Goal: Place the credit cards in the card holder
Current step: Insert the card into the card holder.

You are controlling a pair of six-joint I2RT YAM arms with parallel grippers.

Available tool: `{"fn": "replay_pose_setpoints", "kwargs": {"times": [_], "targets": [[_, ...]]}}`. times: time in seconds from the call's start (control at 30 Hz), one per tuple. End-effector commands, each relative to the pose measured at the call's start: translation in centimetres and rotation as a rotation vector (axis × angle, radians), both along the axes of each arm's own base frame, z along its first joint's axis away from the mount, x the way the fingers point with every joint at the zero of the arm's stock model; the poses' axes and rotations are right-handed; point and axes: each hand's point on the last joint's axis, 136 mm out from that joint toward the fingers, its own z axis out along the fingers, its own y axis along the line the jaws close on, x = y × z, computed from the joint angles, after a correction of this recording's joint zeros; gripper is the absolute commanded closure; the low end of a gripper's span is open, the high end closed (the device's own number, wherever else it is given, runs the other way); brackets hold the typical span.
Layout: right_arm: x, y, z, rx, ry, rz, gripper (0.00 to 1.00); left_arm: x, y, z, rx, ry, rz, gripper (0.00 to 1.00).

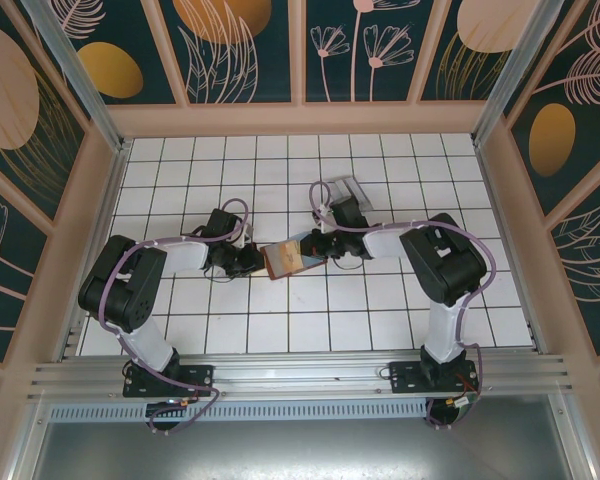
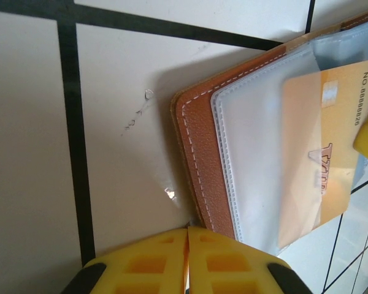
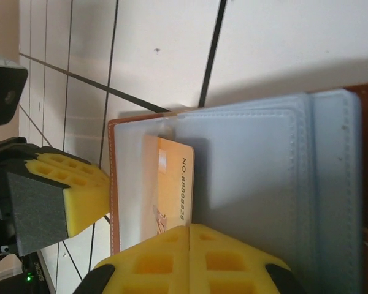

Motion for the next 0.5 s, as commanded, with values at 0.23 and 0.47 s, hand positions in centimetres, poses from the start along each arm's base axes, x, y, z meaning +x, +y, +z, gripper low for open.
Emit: {"fn": "replay_pose_setpoints", "kwargs": {"times": [0.23, 0.47], "targets": [[-1.2, 2.1, 0.0, 0.013, 0.03, 0.098, 1.0, 2.0, 0.7, -0.9, 0.089, -0.095, 0.006, 0.91], [-1.5, 4.2, -0.7, 0.039, 0.061, 0.102, 1.0, 2.0, 0.6, -0.8, 0.077, -0.092, 0.012, 0.91]]}}
